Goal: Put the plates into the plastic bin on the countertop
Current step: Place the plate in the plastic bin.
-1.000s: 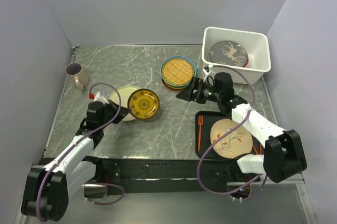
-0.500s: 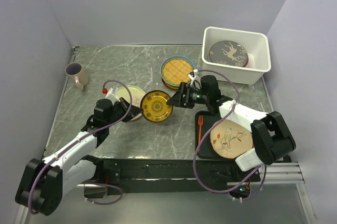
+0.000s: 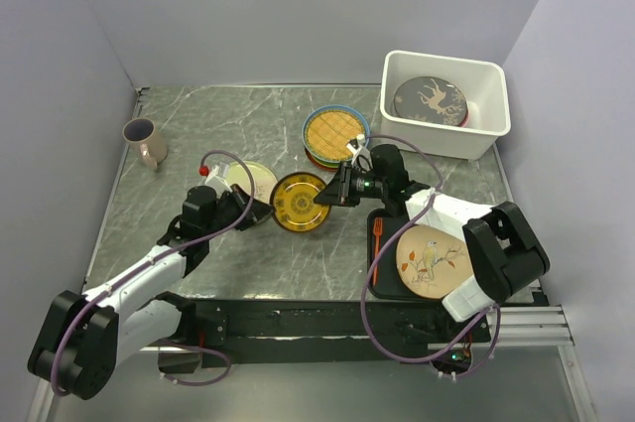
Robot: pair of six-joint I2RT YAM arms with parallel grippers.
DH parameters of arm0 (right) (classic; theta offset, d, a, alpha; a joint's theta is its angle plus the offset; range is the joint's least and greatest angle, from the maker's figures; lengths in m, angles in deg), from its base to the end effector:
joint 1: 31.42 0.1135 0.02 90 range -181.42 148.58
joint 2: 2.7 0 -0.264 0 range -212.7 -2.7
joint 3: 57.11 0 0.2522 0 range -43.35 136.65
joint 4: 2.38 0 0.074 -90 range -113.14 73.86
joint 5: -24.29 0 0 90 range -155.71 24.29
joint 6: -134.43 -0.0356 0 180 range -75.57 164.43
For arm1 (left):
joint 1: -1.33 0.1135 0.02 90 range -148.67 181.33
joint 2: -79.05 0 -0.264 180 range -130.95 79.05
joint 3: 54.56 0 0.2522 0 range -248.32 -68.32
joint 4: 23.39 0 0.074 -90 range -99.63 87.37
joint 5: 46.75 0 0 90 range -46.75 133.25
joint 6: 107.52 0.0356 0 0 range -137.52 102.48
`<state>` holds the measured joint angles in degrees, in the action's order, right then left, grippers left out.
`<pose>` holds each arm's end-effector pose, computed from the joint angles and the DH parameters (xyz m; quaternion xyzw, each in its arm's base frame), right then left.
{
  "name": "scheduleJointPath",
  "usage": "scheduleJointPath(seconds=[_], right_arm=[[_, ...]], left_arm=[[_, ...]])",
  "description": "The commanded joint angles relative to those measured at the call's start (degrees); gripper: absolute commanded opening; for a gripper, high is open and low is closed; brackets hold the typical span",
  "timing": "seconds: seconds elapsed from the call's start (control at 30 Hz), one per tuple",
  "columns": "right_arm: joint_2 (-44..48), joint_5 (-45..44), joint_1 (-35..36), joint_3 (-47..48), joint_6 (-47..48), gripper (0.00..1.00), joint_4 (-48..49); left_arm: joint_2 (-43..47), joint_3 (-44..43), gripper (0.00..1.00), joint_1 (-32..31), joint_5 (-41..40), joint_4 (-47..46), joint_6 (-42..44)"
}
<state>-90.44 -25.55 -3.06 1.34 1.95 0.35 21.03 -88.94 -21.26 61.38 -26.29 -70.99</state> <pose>0.2708 0.1722 0.2087 -0.0810 0.8151 0.5242 0.2332 0.1915 -0.0917 0.1981 -0.1300 0.8071 -0.4478 0.3622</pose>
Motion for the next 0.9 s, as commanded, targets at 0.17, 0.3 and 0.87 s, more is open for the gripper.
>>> scheduleJointPath(seconds=[0.17, 0.3, 0.87], right_arm=[[0.5, 1.3, 0.4, 1.5, 0.2, 0.00, 2.1], [0.7, 1.0, 0.3, 1.5, 0.6, 0.00, 1.5], [1.5, -1.0, 0.3, 2.5, 2.6, 0.00, -2.1]], left_arm=[[1.2, -3.5, 0.20, -0.3, -0.4, -1.1, 1.4], [1.3, -3.9, 0.51, -0.3, -0.7, -0.3, 1.9], [4.9, -5.0, 0.84, -0.3, -8.3, 7.1, 4.5]])
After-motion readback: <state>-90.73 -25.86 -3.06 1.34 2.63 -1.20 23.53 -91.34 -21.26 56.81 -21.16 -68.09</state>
